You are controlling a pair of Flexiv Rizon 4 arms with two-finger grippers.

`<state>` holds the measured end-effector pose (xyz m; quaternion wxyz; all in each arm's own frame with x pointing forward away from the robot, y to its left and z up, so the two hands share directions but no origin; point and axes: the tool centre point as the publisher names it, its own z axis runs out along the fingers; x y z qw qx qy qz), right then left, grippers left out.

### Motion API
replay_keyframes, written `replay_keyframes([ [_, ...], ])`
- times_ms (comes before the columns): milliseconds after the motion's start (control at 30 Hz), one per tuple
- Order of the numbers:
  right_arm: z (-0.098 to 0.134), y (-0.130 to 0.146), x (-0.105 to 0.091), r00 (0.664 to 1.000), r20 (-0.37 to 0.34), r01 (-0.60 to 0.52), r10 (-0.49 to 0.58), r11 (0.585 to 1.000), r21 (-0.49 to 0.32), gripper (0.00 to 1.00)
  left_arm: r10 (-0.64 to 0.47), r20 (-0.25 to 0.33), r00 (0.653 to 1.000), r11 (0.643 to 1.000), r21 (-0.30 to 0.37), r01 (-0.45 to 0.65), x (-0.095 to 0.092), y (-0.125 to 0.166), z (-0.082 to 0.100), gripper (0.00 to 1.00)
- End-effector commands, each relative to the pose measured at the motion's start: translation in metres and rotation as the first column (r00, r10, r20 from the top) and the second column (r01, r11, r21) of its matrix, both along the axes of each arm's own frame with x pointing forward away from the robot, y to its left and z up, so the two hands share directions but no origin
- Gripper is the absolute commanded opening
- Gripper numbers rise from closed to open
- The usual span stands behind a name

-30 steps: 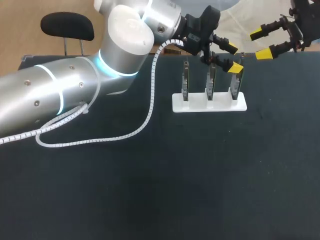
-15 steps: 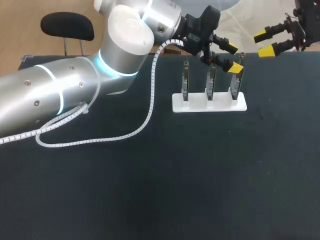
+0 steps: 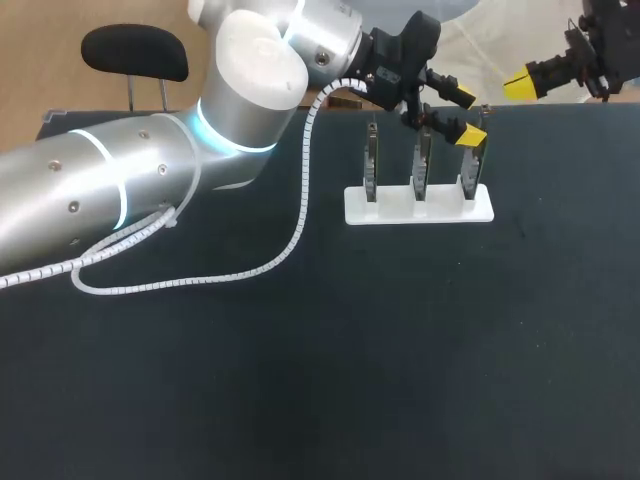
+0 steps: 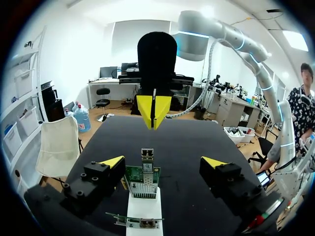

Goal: Pick up the optical module with the left hand, and insert it into the network port with the right hand.

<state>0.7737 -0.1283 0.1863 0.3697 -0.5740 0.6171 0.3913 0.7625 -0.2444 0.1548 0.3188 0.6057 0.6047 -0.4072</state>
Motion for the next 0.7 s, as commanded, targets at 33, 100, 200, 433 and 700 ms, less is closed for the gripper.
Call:
replay_keyframes([
  [33,-0.001,0.006,0.004,1.0,0.002,-0.01,0.01,1.0,0.001,0.0,-0.003,0.0,1.0,1.0,0.002,0.003,0.001,0.0,0.0,1.0],
  [100,-0.001,0.009,0.004,1.0,0.002,-0.012,0.012,1.0,0.002,0.0,-0.003,0.0,1.0,1.0,0.002,0.003,0.001,0.0,0.0,1.0],
  [200,-0.005,0.012,0.005,1.0,-0.005,-0.015,0.015,1.0,0.001,0.0,-0.003,0.0,1.0,1.0,0.002,0.003,0.001,0.0,0.0,1.0],
  [433,-0.014,0.021,0.006,1.0,-0.011,-0.019,0.018,1.0,-0.015,0.0,-0.003,0.0,1.0,1.0,0.002,0.003,0.001,0.0,0.0,1.0],
  [700,-0.016,0.023,0.006,1.0,-0.018,-0.021,0.02,1.0,-0.019,0.0,-0.003,0.0,1.0,1.0,0.002,0.003,0.001,0.0,0.0,1.0],
])
